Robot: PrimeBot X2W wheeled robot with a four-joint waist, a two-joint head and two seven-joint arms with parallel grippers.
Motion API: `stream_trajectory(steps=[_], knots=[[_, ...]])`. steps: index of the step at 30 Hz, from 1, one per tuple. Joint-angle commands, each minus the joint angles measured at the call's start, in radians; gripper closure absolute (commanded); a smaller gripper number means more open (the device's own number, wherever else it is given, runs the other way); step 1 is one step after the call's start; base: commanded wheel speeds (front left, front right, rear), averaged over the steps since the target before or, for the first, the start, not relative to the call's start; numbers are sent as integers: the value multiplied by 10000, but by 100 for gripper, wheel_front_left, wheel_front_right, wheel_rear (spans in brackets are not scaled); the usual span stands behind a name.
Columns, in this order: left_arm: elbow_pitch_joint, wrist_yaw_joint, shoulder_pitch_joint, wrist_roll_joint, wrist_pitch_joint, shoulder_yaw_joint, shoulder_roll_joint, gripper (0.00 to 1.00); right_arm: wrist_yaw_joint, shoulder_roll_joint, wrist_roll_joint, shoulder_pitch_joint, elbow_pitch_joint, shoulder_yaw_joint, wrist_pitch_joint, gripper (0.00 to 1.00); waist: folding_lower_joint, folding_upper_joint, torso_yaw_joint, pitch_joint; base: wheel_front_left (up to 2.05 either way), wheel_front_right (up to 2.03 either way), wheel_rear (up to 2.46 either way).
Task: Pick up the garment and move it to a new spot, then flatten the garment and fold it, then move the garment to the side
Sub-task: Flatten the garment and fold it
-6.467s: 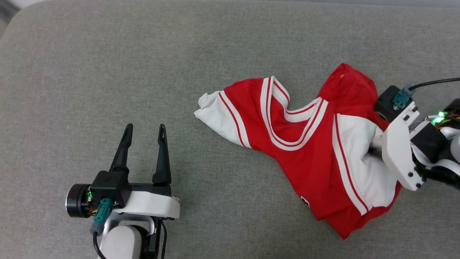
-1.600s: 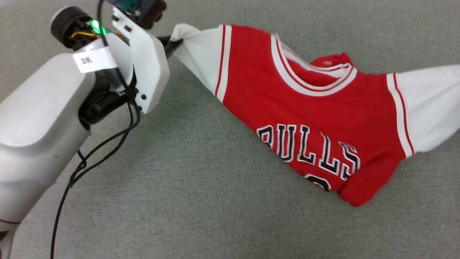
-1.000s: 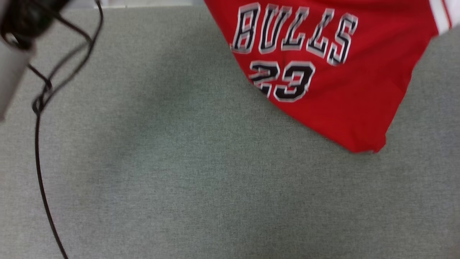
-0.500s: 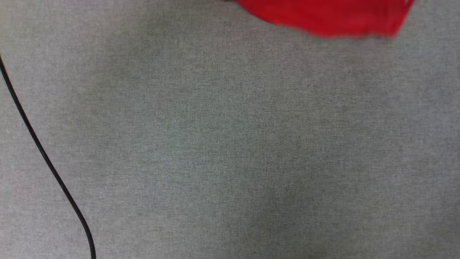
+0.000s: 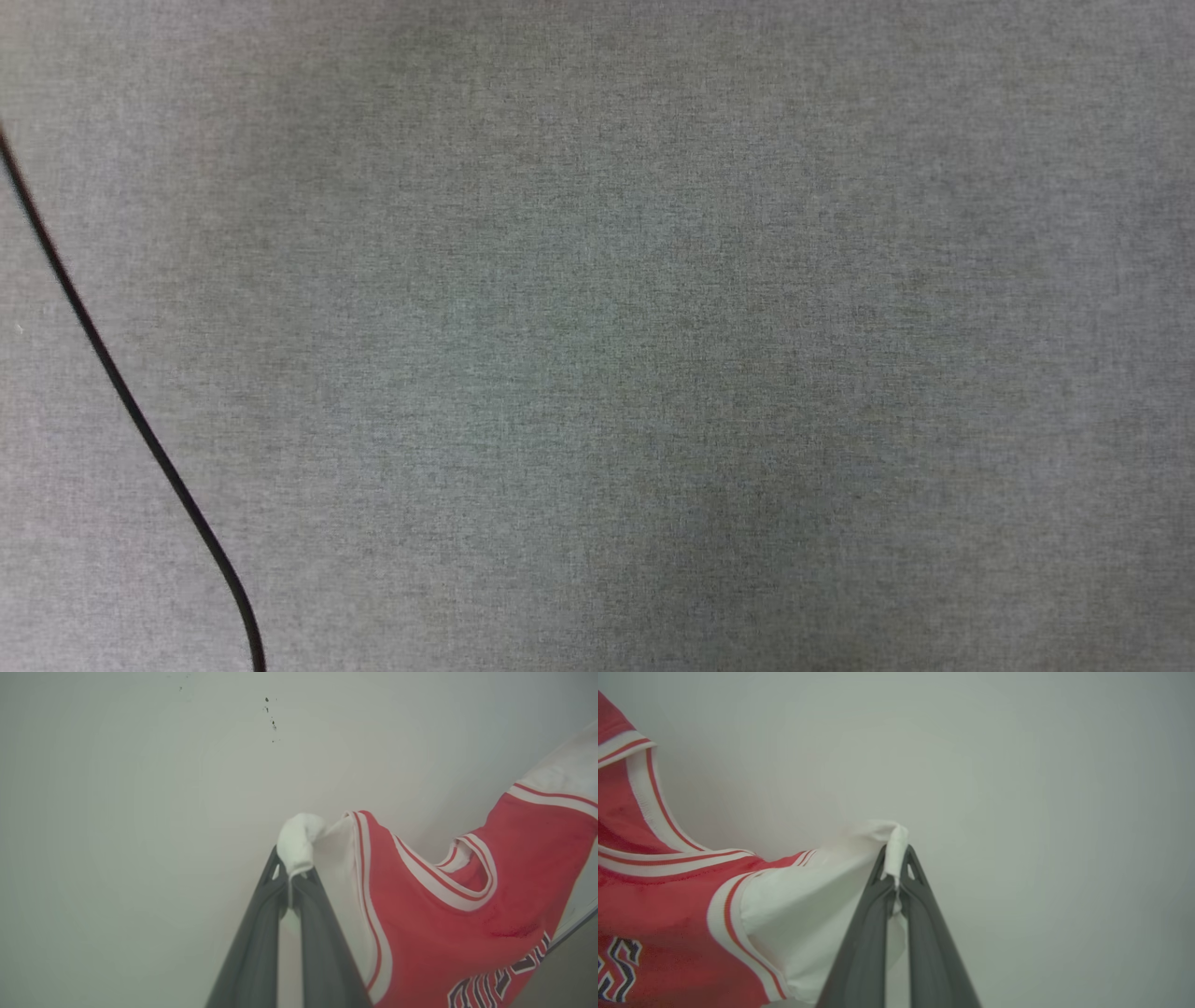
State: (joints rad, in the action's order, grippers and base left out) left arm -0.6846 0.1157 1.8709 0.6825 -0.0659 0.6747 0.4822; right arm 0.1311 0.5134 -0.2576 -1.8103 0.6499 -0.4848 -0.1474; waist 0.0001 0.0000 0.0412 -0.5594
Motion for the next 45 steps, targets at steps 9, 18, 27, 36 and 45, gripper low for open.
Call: stream_trajectory(steps=[9,18,27,36,45], knots=[[-406,127,-3442,903,1285,539,-47,100,-7,-252,-1145,2676,1113,-1398,1418,100,-1,0,-1,291,0,0,0],[136,-10,-7615,1707,2376,963,83,100,-7,17,-2516,5952,960,-2679,2413,100,-1,0,-109,1394,0,0,0],[1312,-674,-11682,2650,2871,946,634,100,-7,833,-3613,9381,80,-3303,2902,100,-1,0,-250,2840,0,0,0],[2399,-1435,-14613,3166,2905,1152,1357,100,-7,1543,-4105,12290,-409,-2750,3077,100,-1,0,-325,4068,0,0,0],[3986,-2446,-17058,3659,2824,1296,2154,100,-10,1997,-3930,15648,-1834,-1046,2545,100,-1,0,-353,4877,0,0,0]])
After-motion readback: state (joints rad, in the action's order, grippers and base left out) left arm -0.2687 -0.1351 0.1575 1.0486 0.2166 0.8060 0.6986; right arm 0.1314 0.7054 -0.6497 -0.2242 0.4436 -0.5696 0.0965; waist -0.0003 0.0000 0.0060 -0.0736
